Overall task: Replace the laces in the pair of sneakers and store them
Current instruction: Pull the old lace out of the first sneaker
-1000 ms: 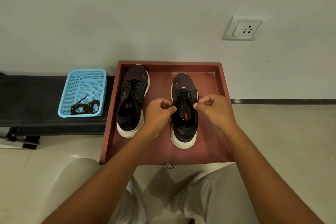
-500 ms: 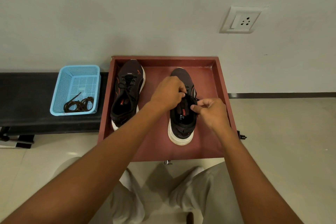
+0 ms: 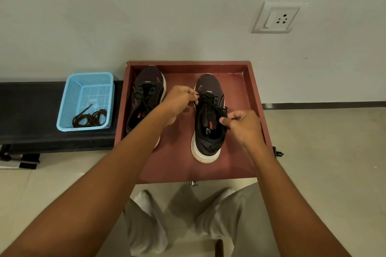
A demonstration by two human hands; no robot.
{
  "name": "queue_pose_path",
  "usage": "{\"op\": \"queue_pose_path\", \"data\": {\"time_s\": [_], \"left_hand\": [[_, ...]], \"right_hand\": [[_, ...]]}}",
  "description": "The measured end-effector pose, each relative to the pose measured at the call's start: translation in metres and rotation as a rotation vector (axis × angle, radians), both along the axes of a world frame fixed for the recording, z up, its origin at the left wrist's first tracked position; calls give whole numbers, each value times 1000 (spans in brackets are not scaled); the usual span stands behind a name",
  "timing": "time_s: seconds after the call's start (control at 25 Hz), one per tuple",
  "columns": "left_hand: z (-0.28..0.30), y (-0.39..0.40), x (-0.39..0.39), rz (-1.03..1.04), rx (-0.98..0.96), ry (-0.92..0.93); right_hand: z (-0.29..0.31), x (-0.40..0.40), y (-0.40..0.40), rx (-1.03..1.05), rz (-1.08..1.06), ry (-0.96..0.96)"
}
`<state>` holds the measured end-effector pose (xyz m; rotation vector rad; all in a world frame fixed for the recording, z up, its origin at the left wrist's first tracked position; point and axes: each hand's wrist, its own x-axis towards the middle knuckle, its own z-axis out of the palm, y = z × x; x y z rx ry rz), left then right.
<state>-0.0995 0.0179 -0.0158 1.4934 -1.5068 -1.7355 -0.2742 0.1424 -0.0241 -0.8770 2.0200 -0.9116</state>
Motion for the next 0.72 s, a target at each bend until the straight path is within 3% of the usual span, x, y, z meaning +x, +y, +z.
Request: {"op": "queue_pose_path", "data": {"time_s": [0.2,0.36,0.48,0.64,0.72], "left_hand": [[19,-5,-11,-478,-564,-375],[25,-7,-20,-603,-763,-560],[21,-5,-16,-485,-787,-495],[10,-12,4,31,-553,-319],[1,-14,13,157,-455,-321]], "right_hand": [[0,3,-2,-11,11,52],[1,6,-1,-15,21,81],[-1,5,-2,-12,20,87],[-3,4,-1,-26,3,76],[-3,4,-1,-21,3,63]]}}
